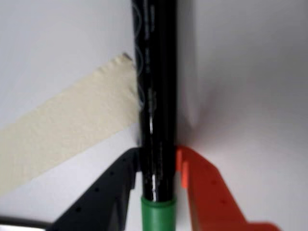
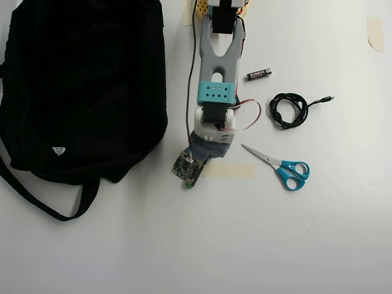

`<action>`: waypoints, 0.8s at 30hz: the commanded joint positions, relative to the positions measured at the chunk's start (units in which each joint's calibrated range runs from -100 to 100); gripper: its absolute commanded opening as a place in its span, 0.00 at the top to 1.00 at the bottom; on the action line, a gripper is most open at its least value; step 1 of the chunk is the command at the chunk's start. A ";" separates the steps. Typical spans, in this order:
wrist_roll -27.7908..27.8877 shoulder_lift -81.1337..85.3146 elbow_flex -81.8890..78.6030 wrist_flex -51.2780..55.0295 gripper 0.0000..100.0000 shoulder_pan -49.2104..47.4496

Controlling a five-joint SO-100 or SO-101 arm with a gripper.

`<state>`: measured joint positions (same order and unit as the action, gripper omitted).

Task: Put the green marker into the black bag

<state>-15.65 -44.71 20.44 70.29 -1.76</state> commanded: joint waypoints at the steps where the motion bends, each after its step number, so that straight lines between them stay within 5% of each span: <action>1: 0.24 -0.19 -0.67 0.94 0.93 -0.56; 24: 0.87 0.97 0.22 1.63 0.98 -0.03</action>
<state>-15.12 -44.29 20.60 70.97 -1.76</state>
